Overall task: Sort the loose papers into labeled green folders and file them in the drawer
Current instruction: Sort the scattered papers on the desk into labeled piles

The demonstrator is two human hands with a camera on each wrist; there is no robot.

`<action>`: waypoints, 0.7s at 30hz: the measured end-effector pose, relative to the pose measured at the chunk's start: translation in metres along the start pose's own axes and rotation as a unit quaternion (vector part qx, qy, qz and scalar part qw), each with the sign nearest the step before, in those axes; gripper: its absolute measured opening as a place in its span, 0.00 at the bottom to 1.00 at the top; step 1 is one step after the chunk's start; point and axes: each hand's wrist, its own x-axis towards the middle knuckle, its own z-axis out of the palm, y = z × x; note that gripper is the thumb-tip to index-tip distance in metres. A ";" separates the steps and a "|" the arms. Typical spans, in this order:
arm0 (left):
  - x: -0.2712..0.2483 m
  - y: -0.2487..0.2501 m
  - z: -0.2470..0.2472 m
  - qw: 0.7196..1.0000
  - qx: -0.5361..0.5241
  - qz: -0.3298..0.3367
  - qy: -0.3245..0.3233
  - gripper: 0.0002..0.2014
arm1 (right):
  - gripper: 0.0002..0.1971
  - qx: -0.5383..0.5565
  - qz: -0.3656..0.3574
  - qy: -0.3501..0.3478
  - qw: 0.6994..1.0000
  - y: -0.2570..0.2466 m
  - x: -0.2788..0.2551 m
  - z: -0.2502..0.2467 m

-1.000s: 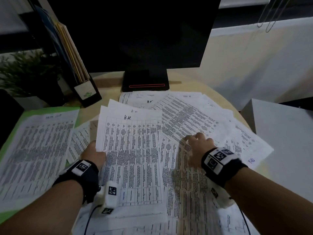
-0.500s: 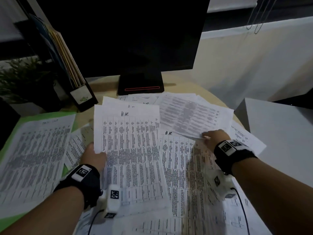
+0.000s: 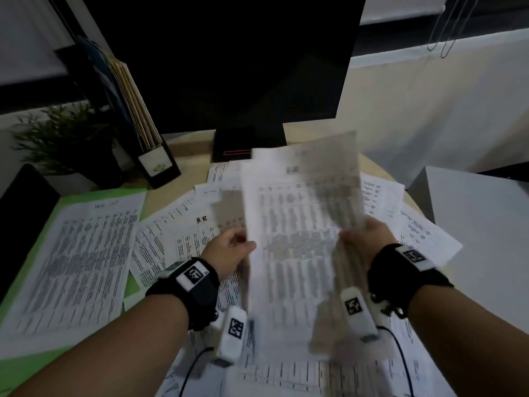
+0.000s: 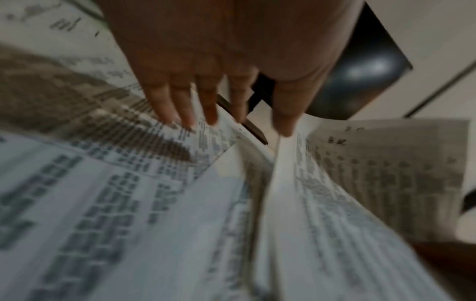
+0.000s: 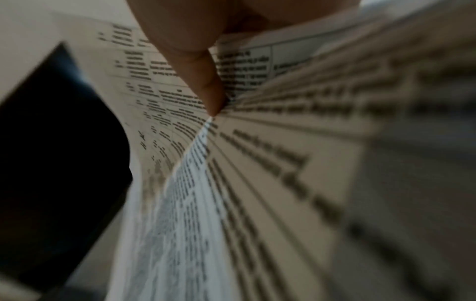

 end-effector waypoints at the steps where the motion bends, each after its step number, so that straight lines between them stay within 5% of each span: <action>1: 0.001 -0.003 0.000 0.996 0.082 -0.019 0.010 0.26 | 0.14 -0.015 0.021 0.031 0.999 0.005 0.007 -0.012; 4: 0.004 -0.012 -0.002 0.937 0.330 -0.113 0.028 0.50 | 0.17 -0.118 0.090 0.027 0.989 0.025 0.018 -0.041; 6: 0.003 -0.014 0.003 0.918 0.375 -0.132 0.022 0.60 | 0.18 -0.215 0.102 -0.005 0.971 0.039 0.020 -0.050; 9: 0.000 -0.016 0.013 0.915 0.385 -0.115 0.028 0.63 | 0.19 -0.242 0.086 -0.008 0.966 0.047 0.019 -0.052; 15: -0.003 -0.011 0.030 0.932 0.356 -0.058 -0.015 0.36 | 0.18 -0.274 0.077 -0.024 0.958 0.047 0.022 -0.048; 21: -0.001 -0.002 0.038 0.957 0.281 -0.072 -0.019 0.08 | 0.15 -0.313 0.073 -0.027 0.947 0.040 0.019 -0.041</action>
